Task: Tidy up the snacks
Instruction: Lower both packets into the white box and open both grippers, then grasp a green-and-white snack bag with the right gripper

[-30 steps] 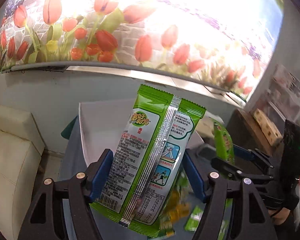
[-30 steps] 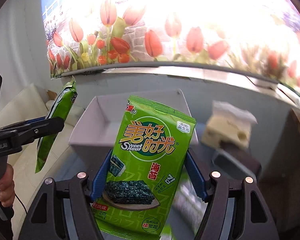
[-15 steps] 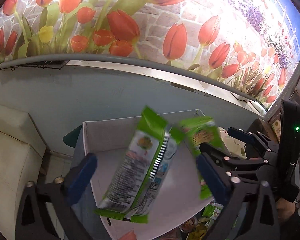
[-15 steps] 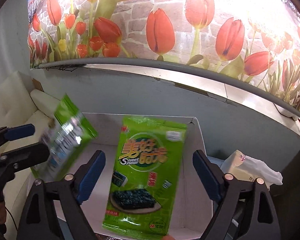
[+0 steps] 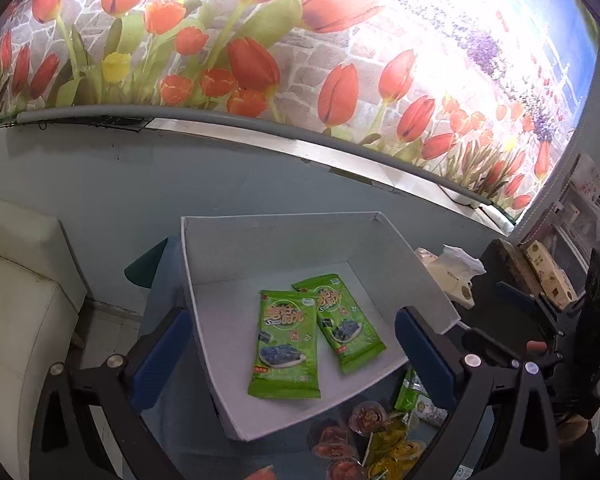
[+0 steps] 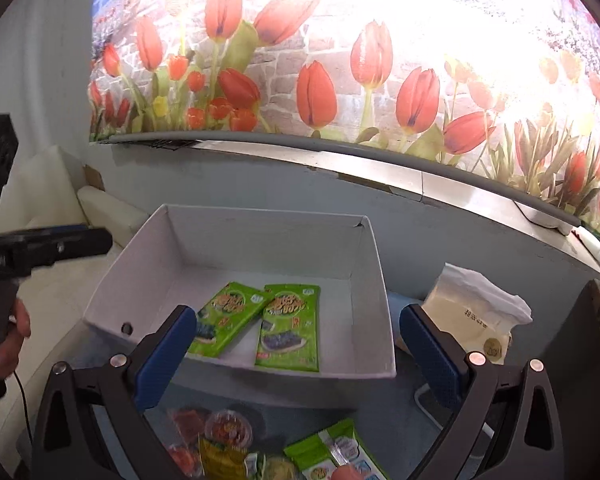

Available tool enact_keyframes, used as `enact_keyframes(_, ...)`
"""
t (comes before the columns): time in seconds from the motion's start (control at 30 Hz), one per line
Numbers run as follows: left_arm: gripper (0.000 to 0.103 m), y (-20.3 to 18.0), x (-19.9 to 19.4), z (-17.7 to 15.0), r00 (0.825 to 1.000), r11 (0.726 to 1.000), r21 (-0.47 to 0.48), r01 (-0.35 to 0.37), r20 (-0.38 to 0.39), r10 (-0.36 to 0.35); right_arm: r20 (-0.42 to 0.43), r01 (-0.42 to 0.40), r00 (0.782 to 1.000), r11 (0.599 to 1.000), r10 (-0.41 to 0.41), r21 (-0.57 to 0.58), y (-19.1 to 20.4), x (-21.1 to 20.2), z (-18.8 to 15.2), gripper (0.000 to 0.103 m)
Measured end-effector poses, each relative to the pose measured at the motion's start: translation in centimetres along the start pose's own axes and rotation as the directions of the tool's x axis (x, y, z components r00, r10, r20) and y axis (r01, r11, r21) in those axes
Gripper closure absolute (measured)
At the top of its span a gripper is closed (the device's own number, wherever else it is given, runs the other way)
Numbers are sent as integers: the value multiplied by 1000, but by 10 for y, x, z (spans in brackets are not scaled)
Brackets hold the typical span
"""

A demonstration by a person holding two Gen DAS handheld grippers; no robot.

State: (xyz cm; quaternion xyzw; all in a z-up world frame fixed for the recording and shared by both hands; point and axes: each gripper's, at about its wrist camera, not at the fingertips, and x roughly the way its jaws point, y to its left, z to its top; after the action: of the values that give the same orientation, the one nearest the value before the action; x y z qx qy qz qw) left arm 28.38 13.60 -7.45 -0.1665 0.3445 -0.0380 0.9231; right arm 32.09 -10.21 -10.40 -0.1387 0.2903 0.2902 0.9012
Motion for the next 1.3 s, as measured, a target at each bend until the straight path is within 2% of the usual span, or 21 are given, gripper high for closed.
enact_keyframes(0.07,0,-8,-19,-15,999,999,28,30,35,-31,41,-2,999,999,4,-49,5,-21,-23,0)
enact_keyframes(0.13,0,-17,-34,-31,998,998,55,40,53,-43,0,-33,999,996,33,-86,8,-39,-50,0)
enact_keyframes(0.2,0,-26,-46,-49,998,995,81,53,32,-56,4,-58,998,995,58,-77,7,-56,-77,0)
enact_keyframes(0.3,0,-46,-62,-83,999,986,161,51,-21,-49,-109,-66,992,995,57,-75,7,-65,-121,0)
enact_keyframes(0.37,0,-60,-73,-106,1000,978,209,24,-21,-21,-160,-62,986,994,47,-91,9,-65,-150,0)
enact_keyframes(0.47,0,-78,-80,-137,998,962,273,20,-70,-1,-225,-57,974,992,31,-111,11,-61,-187,0)
enact_keyframes(0.53,0,-84,-85,-150,997,960,278,22,-77,-1,-257,-76,965,990,43,-118,13,-58,-204,0)
enact_keyframes(0.67,0,-87,-91,-168,993,971,231,59,-115,-33,-302,-90,952,987,46,-132,16,-46,-218,0)
enact_keyframes(0.7,0,-88,-93,-174,992,973,226,57,-123,-30,-339,-99,940,983,41,-157,16,-43,-219,0)
enact_keyframes(0.73,0,-88,-95,-179,992,974,222,55,-127,-27,-347,-107,937,981,46,-160,15,-40,-221,0)
enact_keyframes(0.83,0,-86,-97,-189,989,977,207,54,-144,-24,-391,-161,916,975,91,-151,13,-31,-230,0)
enact_keyframes(0.87,0,-85,-97,-191,989,978,205,48,-147,-18,-372,-171,922,976,110,-135,10,-32,-229,0)
enact_keyframes(0.93,0,-84,-95,-194,988,979,201,38,-157,-7,-379,-189,915,977,140,-94,3,-32,-232,0)
enact_keyframes(1.07,0,-81,-90,-196,984,986,164,33,-177,-4,-351,-194,925,976,147,-102,1,-38,-235,3)
enact_keyframes(1.1,0,-81,-89,-197,984,986,162,36,-176,-8,-347,-196,926,975,150,-103,2,-41,-236,4)
enact_keyframes(1.13,0,-83,-90,-198,984,985,168,38,-176,-8,-343,-200,927,974,154,-104,1,-46,-238,13)
enact_keyframes(1.17,0,-84,-89,-198,984,984,174,37,-177,-6,-337,-200,929,974,155,-105,0,-49,-238,30)
enact_keyframes(1.2,0,-86,-89,-199,984,982,184,34,-178,-1,-333,-195,930,976,153,-95,-4,-53,-237,35)
enact_keyframes(1.3,0,-92,-86,-199,983,982,187,31,-182,4,-342,-210,924,974,170,-82,-10,-57,-237,36)
